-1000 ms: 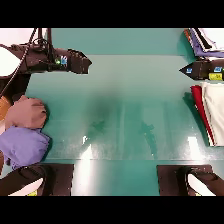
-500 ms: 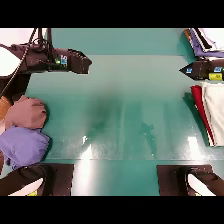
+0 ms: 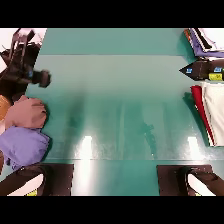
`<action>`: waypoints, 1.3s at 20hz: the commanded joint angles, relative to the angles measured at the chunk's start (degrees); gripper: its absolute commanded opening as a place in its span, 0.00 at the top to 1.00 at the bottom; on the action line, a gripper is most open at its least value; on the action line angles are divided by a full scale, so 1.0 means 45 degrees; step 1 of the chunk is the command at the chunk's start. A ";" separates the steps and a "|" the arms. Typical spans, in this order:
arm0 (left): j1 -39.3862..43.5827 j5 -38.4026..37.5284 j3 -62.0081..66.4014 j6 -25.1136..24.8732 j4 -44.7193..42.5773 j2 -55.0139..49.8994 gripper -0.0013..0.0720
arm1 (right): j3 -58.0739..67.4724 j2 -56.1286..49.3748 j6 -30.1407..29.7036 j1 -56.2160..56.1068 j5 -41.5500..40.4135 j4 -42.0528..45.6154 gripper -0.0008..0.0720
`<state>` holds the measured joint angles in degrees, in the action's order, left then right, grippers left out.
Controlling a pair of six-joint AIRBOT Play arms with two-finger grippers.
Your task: Fold the shirts.
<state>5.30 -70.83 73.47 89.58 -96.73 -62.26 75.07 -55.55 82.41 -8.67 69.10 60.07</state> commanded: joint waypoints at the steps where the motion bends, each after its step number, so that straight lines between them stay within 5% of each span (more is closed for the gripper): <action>1: -0.2283 0.0112 -0.2152 0.0355 -0.1224 0.0005 0.21 | 0.0015 0.0010 0.0010 -0.0010 -0.0019 0.0000 0.96; 8: -0.3910 0.3065 -0.5469 0.1073 -0.0986 0.0000 0.22 | 0.0015 0.0005 0.0010 -0.0010 -0.0044 0.0005 0.96; 9: -0.3910 0.3070 -0.5435 0.1156 -0.0962 0.0015 0.38 | 0.0015 0.0005 0.0010 -0.0010 -0.0044 0.0010 0.96; 11: -0.3910 0.2827 -0.5187 0.1137 -0.0797 0.0015 0.87 | 0.0015 0.0005 0.0010 -0.0010 -0.0087 0.0010 0.96; 12: -0.3910 0.2584 -0.4901 0.1137 -0.0743 0.0019 0.95 | 0.0015 0.0005 0.0010 -0.0010 -0.0155 0.0010 0.96; 18: -0.3138 0.1462 -0.0243 0.1078 0.0010 0.2448 0.95 | 0.0952 0.0010 0.0010 -0.0010 -0.0724 -0.0019 0.97; 22: -0.0481 0.0826 0.4022 0.1001 0.0010 0.3347 0.96 | 0.2681 0.0010 0.0005 -0.0010 -0.1253 0.0005 0.97; 26: 0.2754 0.1122 0.5061 0.1107 0.0019 0.3215 0.96 | 0.3759 0.0010 0.0000 -0.0005 -0.1287 0.0024 0.97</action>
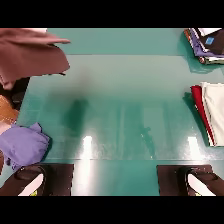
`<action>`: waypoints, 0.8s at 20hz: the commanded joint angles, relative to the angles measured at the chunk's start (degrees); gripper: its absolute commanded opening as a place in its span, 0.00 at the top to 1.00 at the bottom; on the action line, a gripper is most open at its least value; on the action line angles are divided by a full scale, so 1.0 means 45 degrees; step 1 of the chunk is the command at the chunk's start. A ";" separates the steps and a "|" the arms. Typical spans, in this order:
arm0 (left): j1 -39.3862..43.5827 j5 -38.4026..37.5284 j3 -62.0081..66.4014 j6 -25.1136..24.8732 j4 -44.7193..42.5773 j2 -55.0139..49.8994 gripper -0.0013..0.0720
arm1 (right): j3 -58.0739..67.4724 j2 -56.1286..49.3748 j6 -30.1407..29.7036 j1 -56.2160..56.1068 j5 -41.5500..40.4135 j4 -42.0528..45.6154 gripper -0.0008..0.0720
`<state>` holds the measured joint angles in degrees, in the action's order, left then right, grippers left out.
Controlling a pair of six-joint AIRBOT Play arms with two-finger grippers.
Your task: Fold the shirts.
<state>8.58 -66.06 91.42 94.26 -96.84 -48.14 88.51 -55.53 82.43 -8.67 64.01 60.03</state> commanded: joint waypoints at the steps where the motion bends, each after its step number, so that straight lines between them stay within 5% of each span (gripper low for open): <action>1: 0.2875 -0.0053 0.1059 0.0078 0.0044 -0.0223 0.96 | 0.0918 0.0005 -0.0005 -0.0005 -0.0146 0.0029 0.97; 8: 0.8267 -0.2069 0.1044 -0.0063 0.1379 -0.4993 0.95 | 0.1059 0.0010 -0.0005 -0.0010 -0.0083 0.0024 0.96; 9: 0.8723 -0.1817 0.1044 -0.0340 0.2191 -0.5746 0.73 | 0.1059 0.0010 -0.0005 -0.0010 -0.0083 0.0019 0.97; 10: 0.9020 -0.1428 0.1044 -0.0758 0.2783 -0.6334 0.37 | 0.1059 0.0010 -0.0005 -0.0010 -0.0083 0.0019 0.97; 11: 0.9156 -0.1054 0.1049 -0.1025 0.2905 -0.6790 0.29 | 0.1059 0.0010 -0.0005 -0.0010 -0.0083 0.0019 0.97; 16: 0.7019 -0.1535 0.1069 -0.1039 0.1151 -0.6853 0.29 | 0.1035 0.0005 0.0000 -0.0010 0.0010 0.0024 0.97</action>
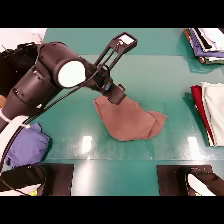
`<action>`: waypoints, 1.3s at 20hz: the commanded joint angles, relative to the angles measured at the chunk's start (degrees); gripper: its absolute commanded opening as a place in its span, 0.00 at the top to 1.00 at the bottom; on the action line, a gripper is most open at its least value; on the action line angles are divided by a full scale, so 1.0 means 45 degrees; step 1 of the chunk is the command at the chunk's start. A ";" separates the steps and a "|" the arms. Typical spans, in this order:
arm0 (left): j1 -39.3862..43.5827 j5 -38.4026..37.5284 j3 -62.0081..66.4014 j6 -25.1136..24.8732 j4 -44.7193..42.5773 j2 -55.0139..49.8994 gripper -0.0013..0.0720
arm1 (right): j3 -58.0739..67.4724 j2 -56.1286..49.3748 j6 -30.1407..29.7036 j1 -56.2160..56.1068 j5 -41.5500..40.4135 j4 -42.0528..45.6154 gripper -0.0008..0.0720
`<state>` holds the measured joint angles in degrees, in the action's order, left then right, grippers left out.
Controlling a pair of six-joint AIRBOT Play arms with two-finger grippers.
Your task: Fold the shirts.
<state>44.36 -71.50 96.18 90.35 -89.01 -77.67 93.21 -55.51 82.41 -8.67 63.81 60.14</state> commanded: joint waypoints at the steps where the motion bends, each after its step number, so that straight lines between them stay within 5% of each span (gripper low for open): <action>1: -0.1860 -0.0427 -0.0097 -0.0170 -0.0471 -0.0311 0.29 | -0.0010 0.0000 0.0000 -0.0010 0.0078 -0.0005 0.97; 5: -0.4940 0.1491 -0.2705 -0.0223 0.2064 -0.0442 0.29 | -0.0015 0.0000 0.0005 -0.0010 0.0243 0.0000 0.96; 7: -0.5717 0.2963 -0.4342 -0.1161 0.3424 -0.0855 0.29 | -0.0015 0.0000 0.0005 -0.0010 0.0267 0.0000 0.97; 11: -0.5867 0.3997 -0.5139 -0.3638 0.6057 -0.2628 0.29 | -0.0024 0.0000 0.0005 -0.0010 0.0311 -0.0005 0.97; 18: -0.5756 0.5095 -0.5129 -0.5081 0.8223 -0.3876 0.30 | -0.0029 -0.0219 0.0010 -0.0010 0.1156 -0.0015 0.96; 19: -0.5799 0.5095 -0.5066 -0.5076 0.8199 -0.3876 0.37 | -0.0102 -0.0277 0.0024 -0.0005 0.1409 -0.0010 0.97; 20: -0.5945 0.4847 -0.4901 -0.5076 0.8204 -0.3871 0.78 | -0.0379 -0.0272 0.0262 -0.0005 0.1491 0.0000 0.96; 21: -0.6159 0.4405 -0.4609 -0.5076 0.8204 -0.3866 0.94 | -0.0729 -0.0248 0.0529 -0.0005 0.1603 0.0010 0.97; 26: -0.7752 0.2453 -0.2783 -0.5042 0.7854 -0.2939 0.95 | -0.4517 0.0384 0.1598 0.0874 0.2715 0.1481 0.96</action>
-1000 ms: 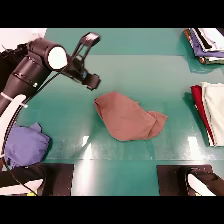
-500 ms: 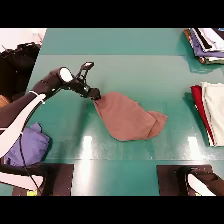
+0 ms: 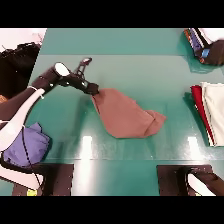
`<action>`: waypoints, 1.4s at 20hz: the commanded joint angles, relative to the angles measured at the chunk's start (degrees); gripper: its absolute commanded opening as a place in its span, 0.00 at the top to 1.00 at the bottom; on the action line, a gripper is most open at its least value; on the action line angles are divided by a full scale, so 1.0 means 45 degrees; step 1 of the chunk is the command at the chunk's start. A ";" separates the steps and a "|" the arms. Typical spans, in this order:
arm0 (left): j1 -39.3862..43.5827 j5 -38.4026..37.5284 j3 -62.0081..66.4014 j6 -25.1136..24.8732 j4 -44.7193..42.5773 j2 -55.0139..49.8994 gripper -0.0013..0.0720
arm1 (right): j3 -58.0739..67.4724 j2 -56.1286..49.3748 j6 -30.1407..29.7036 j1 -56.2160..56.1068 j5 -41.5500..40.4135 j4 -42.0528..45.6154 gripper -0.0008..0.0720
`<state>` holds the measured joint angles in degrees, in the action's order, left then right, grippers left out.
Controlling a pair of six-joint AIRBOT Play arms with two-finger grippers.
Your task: Fold the shirts.
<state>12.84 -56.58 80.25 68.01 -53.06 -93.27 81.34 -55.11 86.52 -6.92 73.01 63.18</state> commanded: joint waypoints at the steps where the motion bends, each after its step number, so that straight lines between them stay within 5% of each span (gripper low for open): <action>1: -0.0957 -0.0801 0.0787 -0.0087 -0.0233 0.0933 0.95 | -0.2948 0.0364 0.0733 0.0840 0.0680 0.0971 0.96; 2: -0.1117 -0.0831 0.0787 -0.0126 -0.0243 0.1277 0.95 | -0.4017 0.0296 0.0733 0.1156 0.0690 0.0942 0.94; 4: -0.1112 -0.0996 0.0777 -0.0121 -0.0495 0.1637 0.95 | -0.5911 -0.0223 0.0724 0.1467 0.0636 0.0874 0.45; 9: -0.1088 -0.1501 0.0772 -0.0107 -0.0500 0.1603 0.95 | -0.8578 -0.2793 0.0384 0.0379 -0.2404 -0.0942 0.43; 14: -0.1088 -0.1583 0.0772 -0.0102 -0.0500 0.1603 0.95 | -0.7830 -0.5294 0.0384 -0.0729 -0.3973 -0.1812 0.43; 16: -0.1088 -0.1593 0.0777 -0.0063 -0.0500 0.1603 0.95 | -0.7261 -0.5901 0.0379 -0.0996 -0.4158 -0.1792 0.44; 19: -0.1088 -0.1574 0.0787 0.0345 -0.0500 0.1700 0.95 | -0.6547 -0.6052 0.0253 -0.1200 -0.4624 -0.1676 0.94; 28: -0.1088 -0.0869 0.2273 0.0364 -0.1384 0.7257 0.95 | -0.1336 -0.1341 -0.1088 0.0248 -0.3755 -0.1651 0.97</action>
<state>7.90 -61.01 87.29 69.54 -58.11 -69.17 66.78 -68.36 83.29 -8.08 54.83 55.94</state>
